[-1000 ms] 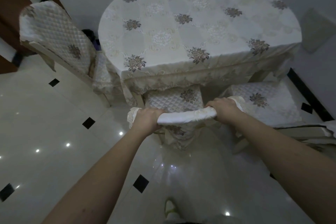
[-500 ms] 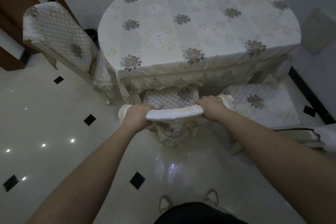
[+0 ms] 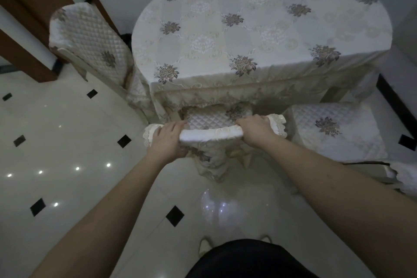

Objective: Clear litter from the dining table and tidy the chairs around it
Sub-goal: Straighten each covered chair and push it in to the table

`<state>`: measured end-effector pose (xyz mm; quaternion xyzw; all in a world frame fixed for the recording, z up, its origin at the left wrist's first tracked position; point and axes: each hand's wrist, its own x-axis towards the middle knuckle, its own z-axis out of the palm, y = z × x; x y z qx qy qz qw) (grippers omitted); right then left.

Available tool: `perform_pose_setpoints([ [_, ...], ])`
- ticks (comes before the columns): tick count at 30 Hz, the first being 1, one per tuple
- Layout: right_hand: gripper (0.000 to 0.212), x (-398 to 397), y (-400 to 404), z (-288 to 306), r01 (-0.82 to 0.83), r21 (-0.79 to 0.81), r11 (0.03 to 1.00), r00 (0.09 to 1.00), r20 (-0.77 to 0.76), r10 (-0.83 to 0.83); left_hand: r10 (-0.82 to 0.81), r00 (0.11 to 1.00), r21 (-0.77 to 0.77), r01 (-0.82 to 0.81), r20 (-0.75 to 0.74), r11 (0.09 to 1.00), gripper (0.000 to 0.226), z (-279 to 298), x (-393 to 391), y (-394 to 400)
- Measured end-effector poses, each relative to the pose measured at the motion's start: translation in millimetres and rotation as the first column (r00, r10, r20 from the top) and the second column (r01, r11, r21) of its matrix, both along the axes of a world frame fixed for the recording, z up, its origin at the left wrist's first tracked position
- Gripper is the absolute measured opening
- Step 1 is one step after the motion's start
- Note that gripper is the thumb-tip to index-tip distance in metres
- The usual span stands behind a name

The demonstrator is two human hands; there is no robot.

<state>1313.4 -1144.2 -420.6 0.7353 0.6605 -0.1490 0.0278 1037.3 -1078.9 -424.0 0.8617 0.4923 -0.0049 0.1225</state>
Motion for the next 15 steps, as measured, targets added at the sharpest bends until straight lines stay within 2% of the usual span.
perform_pose_setpoints([
  [3, 0.042, -0.2, -1.2, -1.3, 0.003, 0.015, 1.000, 1.000, 0.005, -0.003, -0.128, 0.991, 0.049, 0.130, -0.036, 0.990, 0.099, 2.2, 24.0, -38.3],
  [7, 0.043, -1.5, -3.8, -4.7, 0.014, 0.048, 0.999, 1.000, 0.000, -0.014, -0.001, 1.000, 0.122, -0.003, 0.030, 0.993, 0.077, -2.7, 53.6, -57.9],
  [11, 0.039, -6.8, -9.0, -7.7, 0.028, 0.091, 0.995, 0.999, 0.027, -0.031, 0.027, 0.995, 0.251, -0.052, 0.100, 0.967, 0.049, -12.8, 50.8, -53.3],
  [15, 0.034, -13.5, -9.1, -1.3, 0.039, 0.058, 0.998, 0.998, 0.043, -0.041, 0.048, 0.999, 0.216, -0.049, 0.007, 0.975, 0.045, -2.7, 51.0, -47.6],
])
